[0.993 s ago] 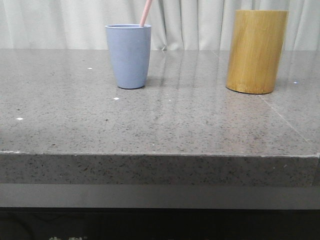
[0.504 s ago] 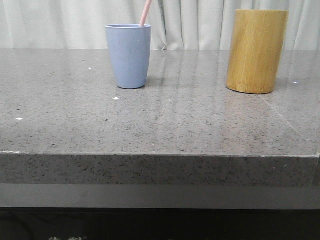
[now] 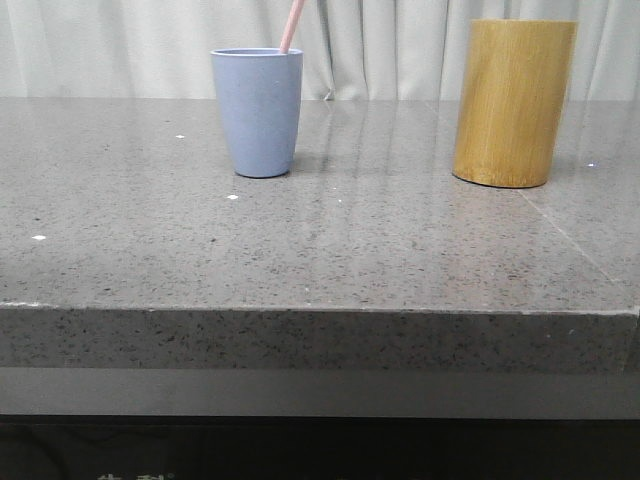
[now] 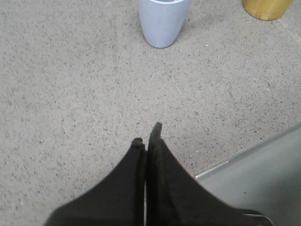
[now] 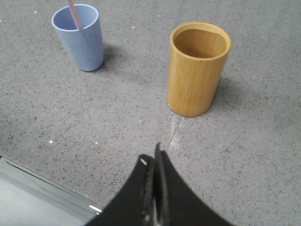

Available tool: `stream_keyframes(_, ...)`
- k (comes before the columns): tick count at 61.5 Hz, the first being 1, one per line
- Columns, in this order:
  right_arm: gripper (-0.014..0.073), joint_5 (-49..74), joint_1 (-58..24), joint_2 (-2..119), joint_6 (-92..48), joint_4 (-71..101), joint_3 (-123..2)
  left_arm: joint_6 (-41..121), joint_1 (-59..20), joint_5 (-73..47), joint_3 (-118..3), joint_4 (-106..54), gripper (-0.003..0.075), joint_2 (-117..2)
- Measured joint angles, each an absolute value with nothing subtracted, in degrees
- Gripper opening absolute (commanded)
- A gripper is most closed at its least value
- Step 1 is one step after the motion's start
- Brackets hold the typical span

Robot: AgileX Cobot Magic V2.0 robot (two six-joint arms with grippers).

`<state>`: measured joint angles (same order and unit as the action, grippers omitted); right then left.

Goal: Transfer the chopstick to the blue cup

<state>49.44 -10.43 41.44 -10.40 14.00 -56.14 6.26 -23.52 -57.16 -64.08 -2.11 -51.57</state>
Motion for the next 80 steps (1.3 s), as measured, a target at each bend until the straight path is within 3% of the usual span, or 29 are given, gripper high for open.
stream_keyframes(27, -0.0067, 49.54, -10.43, 41.44, -10.40, 14.00, -56.14, 11.11, -8.34, -26.79, -31.69, 1.81, -0.0019, -22.57)
stream_keyframes(46, -0.0067, 49.54, -10.43, 41.44, -10.40, 14.00, -56.14, 11.22, -3.23, -4.40, -4.61, -9.17, -0.0019, -3.48)
stream_keyframes(80, -0.0067, 49.54, -10.43, 41.44, -10.40, 14.00, -56.14, 11.22, -2.27, -1.86, 0.16, -13.67, -0.0019, 0.19)
